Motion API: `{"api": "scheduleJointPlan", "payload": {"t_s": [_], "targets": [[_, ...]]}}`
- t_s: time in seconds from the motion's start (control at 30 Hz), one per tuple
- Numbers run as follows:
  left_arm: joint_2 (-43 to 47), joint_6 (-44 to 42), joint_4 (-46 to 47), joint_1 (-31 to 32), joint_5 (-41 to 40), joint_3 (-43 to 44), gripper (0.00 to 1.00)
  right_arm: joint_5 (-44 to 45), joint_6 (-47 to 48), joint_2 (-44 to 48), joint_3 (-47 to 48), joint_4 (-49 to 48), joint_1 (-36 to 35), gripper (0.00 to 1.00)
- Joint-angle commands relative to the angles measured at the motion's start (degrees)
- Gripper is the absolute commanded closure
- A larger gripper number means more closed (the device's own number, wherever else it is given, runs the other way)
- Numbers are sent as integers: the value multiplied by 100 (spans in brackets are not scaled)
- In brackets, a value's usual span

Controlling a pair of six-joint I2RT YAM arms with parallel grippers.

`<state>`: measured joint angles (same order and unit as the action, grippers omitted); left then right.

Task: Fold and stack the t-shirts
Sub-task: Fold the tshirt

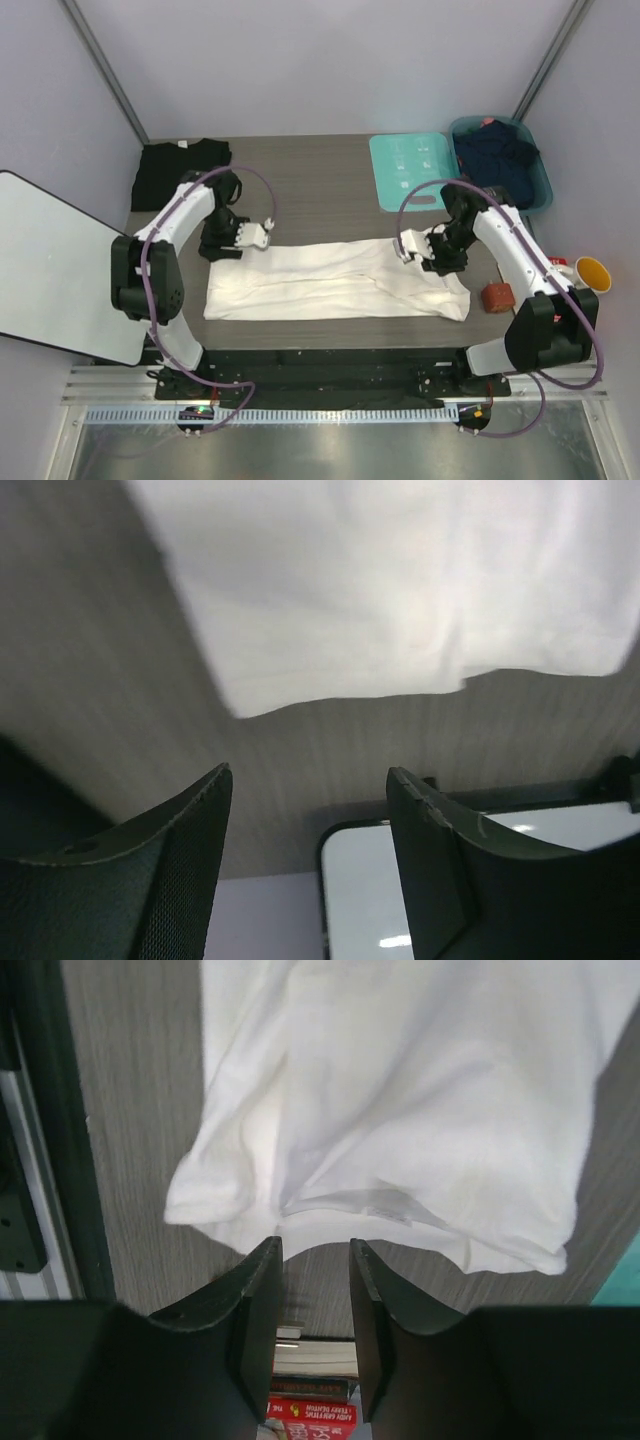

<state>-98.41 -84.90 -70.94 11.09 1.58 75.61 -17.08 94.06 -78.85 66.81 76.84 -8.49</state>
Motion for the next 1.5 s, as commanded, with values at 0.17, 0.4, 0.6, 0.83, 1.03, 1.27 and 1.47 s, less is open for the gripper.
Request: {"api": "scheduleJointPlan", "payload": {"t_s": [0.17, 0.4, 0.6, 0.83, 1.03, 1.27, 1.47], "targets": [[-837, 651, 783, -134, 325, 982, 62, -770, -1812, -1192, 553, -1917, 234, 67], [-1215, 624, 792, 33, 316, 1061, 89, -577, -2049, -2089, 1018, -2805, 444, 67], [-1435, 642, 511, 148, 325, 1298, 100, -402, -2042, -2434, 1485, -2771, 708, 76], [-1514, 510, 291, 148, 229, 1228, 100, -261, -1847, -2486, 1388, -2665, 779, 82], [-1786, 528, 308, 148, 141, 1341, 100, -287, -1900, -2671, 1317, -2683, 770, 81], [-2164, 606, 265, 148, 35, 1614, 100, -269, -2155, -3066, 1449, -2911, 779, 82], [-2331, 650, 589, 156, -324, 1562, 100, -252, -2383, -3382, 1520, -3174, 770, 82]]}}
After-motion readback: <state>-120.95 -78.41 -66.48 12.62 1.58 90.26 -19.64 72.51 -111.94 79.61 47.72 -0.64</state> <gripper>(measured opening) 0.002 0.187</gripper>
